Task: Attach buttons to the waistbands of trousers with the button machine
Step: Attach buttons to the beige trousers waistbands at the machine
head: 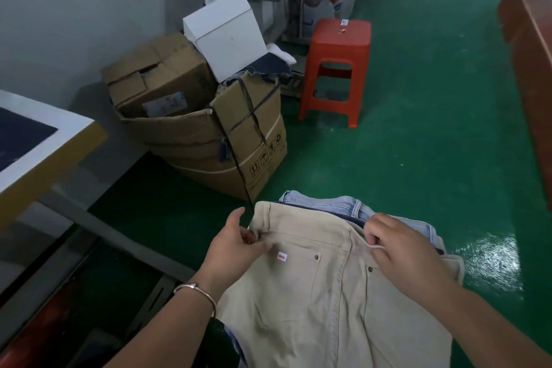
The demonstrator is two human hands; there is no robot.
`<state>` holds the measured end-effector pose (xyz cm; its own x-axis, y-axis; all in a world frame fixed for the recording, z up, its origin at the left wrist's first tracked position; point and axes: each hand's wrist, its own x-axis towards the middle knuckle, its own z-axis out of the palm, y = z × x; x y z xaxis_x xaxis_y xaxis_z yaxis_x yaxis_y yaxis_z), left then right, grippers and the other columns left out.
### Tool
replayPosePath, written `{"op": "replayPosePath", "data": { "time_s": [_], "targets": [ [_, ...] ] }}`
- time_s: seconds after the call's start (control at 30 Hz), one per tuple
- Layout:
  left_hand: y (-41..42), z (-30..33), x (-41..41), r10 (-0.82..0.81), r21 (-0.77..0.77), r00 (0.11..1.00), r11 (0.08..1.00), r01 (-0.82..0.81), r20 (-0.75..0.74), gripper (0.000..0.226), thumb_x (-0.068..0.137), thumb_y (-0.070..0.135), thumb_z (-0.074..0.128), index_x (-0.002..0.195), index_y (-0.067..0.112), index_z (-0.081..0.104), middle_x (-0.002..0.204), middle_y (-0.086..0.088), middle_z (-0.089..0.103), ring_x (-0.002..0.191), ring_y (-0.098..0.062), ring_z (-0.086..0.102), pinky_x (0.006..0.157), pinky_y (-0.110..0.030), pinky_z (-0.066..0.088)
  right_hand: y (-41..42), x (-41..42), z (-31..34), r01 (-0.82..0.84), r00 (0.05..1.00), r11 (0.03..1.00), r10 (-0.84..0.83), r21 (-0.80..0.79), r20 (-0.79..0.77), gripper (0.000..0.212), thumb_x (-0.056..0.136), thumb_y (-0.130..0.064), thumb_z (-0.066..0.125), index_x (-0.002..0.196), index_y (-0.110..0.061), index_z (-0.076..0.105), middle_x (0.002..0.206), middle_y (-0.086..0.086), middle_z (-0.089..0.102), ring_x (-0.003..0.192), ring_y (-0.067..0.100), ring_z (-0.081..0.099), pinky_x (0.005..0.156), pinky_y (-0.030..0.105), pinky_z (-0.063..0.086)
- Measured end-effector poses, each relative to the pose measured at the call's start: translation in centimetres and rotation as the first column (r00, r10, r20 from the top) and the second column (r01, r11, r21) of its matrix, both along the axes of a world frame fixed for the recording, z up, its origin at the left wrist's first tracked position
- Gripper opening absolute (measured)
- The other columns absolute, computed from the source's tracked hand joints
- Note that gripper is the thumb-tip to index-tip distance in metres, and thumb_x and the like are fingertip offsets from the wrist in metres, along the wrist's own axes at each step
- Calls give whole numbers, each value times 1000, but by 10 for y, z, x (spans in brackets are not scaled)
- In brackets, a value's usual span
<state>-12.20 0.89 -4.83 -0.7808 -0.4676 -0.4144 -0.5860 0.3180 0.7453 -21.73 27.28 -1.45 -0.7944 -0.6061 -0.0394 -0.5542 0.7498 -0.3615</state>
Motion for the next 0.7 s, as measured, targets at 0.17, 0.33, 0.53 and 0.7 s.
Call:
{"op": "replayPosePath", "data": {
  "time_s": [0.17, 0.33, 0.53, 0.7],
  "targets": [
    [-2, 7, 1, -136, 78, 990, 988, 133, 34, 16, 79, 21, 79, 85, 18, 66, 77, 4, 61, 70, -10, 54, 62, -18, 42, 4, -5, 26, -178, 984, 981, 176, 82, 30, 39, 74, 1, 54, 68, -27, 28, 60, -8, 37, 58, 9, 31, 56, 31, 30],
    [0, 14, 2, -129, 67, 991, 989, 130, -17, 19, 81, 25, 78, 83, 14, 62, 94, -2, 58, 83, -11, 52, 68, -24, 38, 5, -11, 28, -79, 978, 958, 22, 275, 206, 30, 82, -33, 66, 94, -33, 38, 85, -10, 60, 77, 7, 55, 73, 30, 47],
    [2, 14, 9, -62, 151, 997, 987, 55, 45, 53, 75, 35, 83, 117, 23, 53, 93, 8, 61, 85, -6, 58, 68, -17, 43, 16, -9, 28, -44, 997, 913, 16, 405, 74, 29, 86, -31, 60, 111, -45, 54, 109, -16, 67, 103, 10, 60, 79, 26, 48],
    [14, 20, 9, -99, -23, 994, 995, 98, -41, 14, 85, 26, 70, 75, 23, 60, 97, 2, 58, 95, -16, 51, 68, -26, 37, 9, -5, 37, -97, 995, 897, 100, 431, 16, 61, 91, -42, 51, 142, -58, 22, 142, -19, 46, 126, 9, 46, 95, 26, 42]
  ]
}}
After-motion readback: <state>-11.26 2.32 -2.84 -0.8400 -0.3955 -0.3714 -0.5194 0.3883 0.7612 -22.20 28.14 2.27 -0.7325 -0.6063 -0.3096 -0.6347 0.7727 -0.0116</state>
